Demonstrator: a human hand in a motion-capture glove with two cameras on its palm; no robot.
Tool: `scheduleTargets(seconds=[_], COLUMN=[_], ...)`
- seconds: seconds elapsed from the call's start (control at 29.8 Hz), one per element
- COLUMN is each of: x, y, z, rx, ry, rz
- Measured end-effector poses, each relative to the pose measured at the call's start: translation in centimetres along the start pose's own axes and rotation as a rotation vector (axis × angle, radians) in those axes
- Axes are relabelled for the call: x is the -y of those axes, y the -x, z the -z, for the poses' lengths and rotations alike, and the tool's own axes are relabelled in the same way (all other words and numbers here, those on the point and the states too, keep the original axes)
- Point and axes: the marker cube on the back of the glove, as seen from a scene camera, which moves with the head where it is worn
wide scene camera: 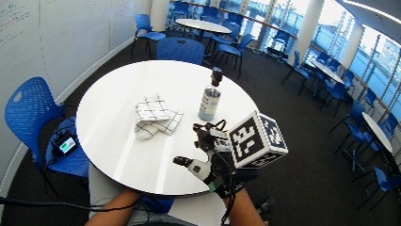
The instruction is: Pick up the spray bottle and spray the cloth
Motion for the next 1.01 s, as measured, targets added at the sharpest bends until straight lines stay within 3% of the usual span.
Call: scheduleTargets(seconds=[0.6,1.01], x=[0.6,5.3], y=[0.0,-1.8], z=[0.3,-0.4], rx=[0.01,0.121], ry=[-0.012,-0.125], rz=[-0.006,-0.079])
